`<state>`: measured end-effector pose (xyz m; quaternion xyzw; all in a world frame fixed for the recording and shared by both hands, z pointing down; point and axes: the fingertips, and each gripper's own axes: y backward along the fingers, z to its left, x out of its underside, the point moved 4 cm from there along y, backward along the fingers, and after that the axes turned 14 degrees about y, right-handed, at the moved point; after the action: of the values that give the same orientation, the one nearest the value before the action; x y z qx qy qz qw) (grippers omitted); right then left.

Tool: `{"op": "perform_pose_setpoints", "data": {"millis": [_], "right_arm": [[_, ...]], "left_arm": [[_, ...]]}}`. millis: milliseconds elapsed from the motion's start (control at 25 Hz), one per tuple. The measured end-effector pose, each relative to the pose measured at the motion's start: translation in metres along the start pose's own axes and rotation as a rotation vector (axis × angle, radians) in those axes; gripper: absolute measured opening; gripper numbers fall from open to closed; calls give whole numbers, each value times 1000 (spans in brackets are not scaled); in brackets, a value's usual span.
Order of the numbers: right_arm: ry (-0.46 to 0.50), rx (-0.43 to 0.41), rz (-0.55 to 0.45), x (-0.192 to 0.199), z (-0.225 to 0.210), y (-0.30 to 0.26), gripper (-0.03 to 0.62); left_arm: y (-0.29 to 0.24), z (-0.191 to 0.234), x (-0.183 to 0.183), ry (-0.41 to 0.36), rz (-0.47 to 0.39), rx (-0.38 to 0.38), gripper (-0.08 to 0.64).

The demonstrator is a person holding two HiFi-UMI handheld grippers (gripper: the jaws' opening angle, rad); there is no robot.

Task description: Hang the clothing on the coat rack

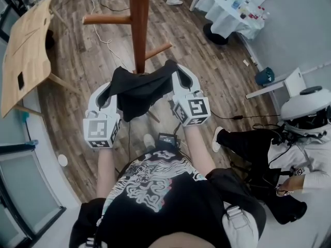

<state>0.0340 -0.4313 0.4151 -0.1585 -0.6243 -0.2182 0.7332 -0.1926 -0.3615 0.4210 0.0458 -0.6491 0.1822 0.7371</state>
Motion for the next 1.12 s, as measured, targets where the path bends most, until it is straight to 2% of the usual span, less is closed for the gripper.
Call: {"op": "perform_pose_setpoints", "data": {"millis": [240,480,920,1120], "right_arm": [[-1,10,-7,4,-6,-8,9],[-12,-3,67,39,-5,-20,9],[-11,-91,188,99,27,-22,9],[10,-125,209,107,39,-21,9]], "left_arm": [[-13,4,7,18,9,7,3],[-29,13,27,54,67,6,3],[-43,12,76,85,186,21,3],[-48,3,93,87,228,36,3]]}}
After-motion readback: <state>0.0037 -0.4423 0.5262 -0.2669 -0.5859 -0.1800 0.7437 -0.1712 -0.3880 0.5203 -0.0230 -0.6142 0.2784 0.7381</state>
